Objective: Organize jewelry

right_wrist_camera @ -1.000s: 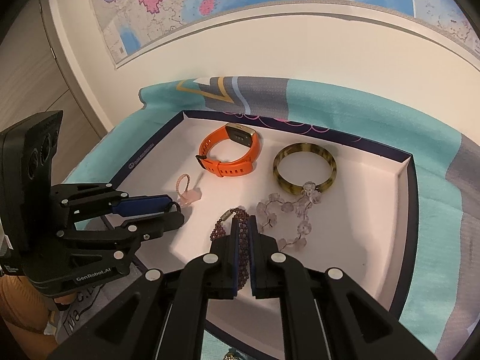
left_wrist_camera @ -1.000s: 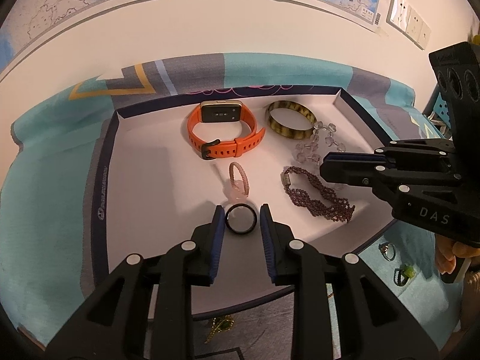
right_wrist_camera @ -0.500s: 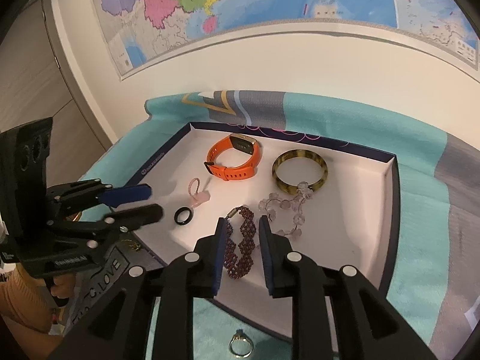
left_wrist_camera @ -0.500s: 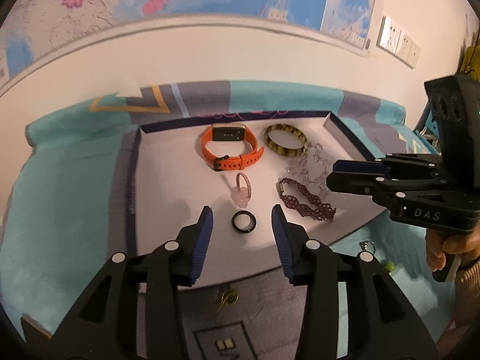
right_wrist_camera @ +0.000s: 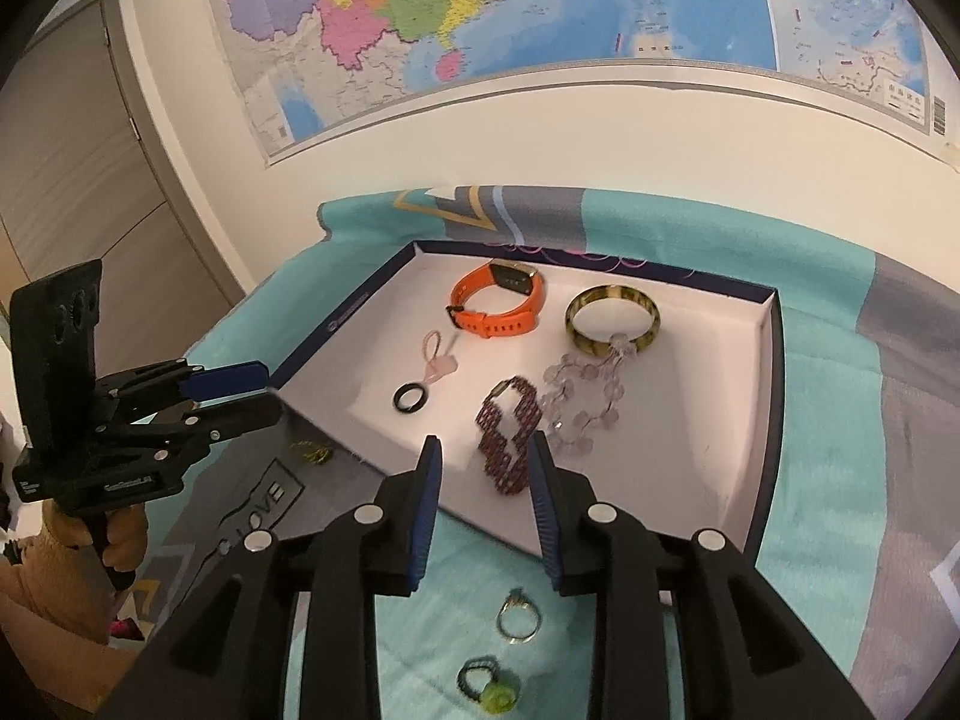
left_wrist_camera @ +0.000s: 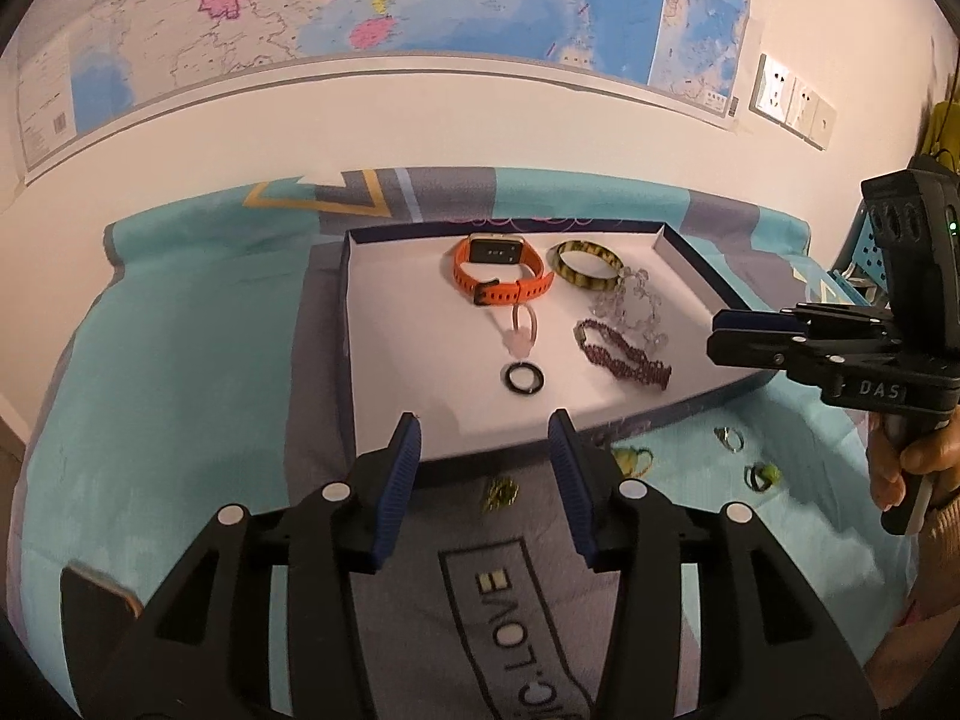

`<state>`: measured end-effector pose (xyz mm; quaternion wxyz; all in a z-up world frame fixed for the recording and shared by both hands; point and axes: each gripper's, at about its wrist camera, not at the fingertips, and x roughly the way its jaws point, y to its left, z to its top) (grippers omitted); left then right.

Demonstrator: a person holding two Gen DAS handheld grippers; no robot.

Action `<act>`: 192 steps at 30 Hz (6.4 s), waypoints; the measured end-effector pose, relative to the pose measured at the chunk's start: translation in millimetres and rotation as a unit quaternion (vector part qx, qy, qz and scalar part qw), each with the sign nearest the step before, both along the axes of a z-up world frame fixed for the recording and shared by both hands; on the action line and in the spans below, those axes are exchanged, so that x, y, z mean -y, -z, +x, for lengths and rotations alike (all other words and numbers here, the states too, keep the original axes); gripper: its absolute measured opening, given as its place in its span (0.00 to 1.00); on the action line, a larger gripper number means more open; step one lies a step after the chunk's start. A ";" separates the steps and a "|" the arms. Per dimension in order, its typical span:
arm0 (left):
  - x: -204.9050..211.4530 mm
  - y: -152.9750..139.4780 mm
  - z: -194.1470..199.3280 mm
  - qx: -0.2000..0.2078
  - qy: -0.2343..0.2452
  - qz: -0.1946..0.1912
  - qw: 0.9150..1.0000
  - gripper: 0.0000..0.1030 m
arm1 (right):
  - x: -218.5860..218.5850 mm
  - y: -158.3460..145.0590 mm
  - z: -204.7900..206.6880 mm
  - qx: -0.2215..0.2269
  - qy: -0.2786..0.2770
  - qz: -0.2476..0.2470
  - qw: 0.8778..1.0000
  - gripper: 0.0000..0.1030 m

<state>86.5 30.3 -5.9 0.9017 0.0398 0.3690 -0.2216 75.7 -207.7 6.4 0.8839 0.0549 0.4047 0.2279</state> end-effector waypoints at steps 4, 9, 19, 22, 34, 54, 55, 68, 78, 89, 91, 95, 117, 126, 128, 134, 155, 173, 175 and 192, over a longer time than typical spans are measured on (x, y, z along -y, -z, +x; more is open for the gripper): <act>-3.5 4.8 -8.2 -0.005 -0.002 0.003 1.000 0.44 | -1.0 0.2 -10.6 -0.001 -0.006 0.001 1.000 0.27; -5.1 13.4 -16.4 -0.016 -0.001 0.008 1.000 0.44 | -3.0 3.6 -23.2 -0.007 -0.009 0.002 1.000 0.28; -3.9 25.0 -18.1 -0.030 0.001 0.007 1.000 0.44 | -6.7 19.0 -39.6 -0.030 -0.009 0.005 0.999 0.31; -1.6 27.3 -16.6 -0.032 0.000 0.009 0.999 0.44 | -7.0 23.9 -44.4 -0.039 -0.010 0.007 0.999 0.31; -1.3 30.2 -13.8 -0.039 -0.002 0.008 0.999 0.44 | 12.0 28.3 -63.9 -0.047 0.017 -0.004 0.999 0.37; 3.3 34.0 -15.3 -0.046 0.000 0.009 0.999 0.44 | 8.1 39.3 -78.9 -0.050 0.022 -0.029 0.998 0.37; 3.2 34.3 -15.1 -0.047 -0.001 0.010 0.999 0.45 | 6.9 39.6 -78.6 -0.049 0.022 -0.031 0.998 0.38; 8.4 38.6 0.2 -0.054 0.003 0.021 0.998 0.43 | -1.2 41.1 -77.7 -0.037 0.031 -0.064 0.997 0.29; 18.2 39.2 2.1 -0.053 0.003 0.037 0.998 0.23 | 1.9 42.0 -77.2 -0.035 0.034 -0.065 0.997 0.22; 18.8 37.8 -7.2 -0.059 0.014 0.024 0.998 0.12 | 8.4 40.6 -77.5 -0.039 0.033 -0.044 0.998 0.21; 17.9 37.1 -10.5 -0.060 0.016 0.019 0.998 0.12 | 11.5 39.5 -77.6 -0.039 0.037 -0.038 0.998 0.21; 15.5 37.1 -14.6 -0.064 0.017 0.012 0.998 0.12 | 12.7 37.3 -78.5 -0.038 0.035 -0.031 0.998 0.21; 15.5 27.3 -24.1 -0.059 0.022 -0.002 0.998 0.12 | 8.6 24.5 -74.8 -0.024 0.024 -0.004 0.999 0.21; 17.7 20.8 -26.3 -0.053 0.025 -0.008 0.998 0.12 | 6.5 22.2 -70.6 -0.019 0.024 -0.001 1.000 0.21; 18.2 20.0 -26.3 -0.052 0.026 -0.009 0.998 0.12 | 5.8 21.5 -69.7 -0.018 0.022 0.001 1.000 0.21; 20.8 16.9 -27.5 -0.048 0.030 -0.011 0.998 0.12 | 2.9 19.8 -68.8 -0.013 0.021 0.002 1.000 0.21; 26.7 10.7 -28.3 -0.044 0.035 -0.017 0.998 0.12 | -2.3 16.7 -65.8 -0.008 0.016 0.005 1.000 0.21; 33.6 1.7 -23.7 -0.030 0.040 -0.017 0.999 0.12 | -6.2 9.2 -58.6 0.005 0.010 0.002 1.000 0.20; 34.3 1.1 -22.8 -0.030 0.041 -0.017 0.999 0.12 | -6.4 8.1 -56.9 0.006 0.009 0.001 1.000 0.20; 38.7 -3.6 -15.2 -0.021 0.042 -0.014 0.999 0.12 | -4.4 0.3 -42.2 0.019 0.011 0.003 1.000 0.21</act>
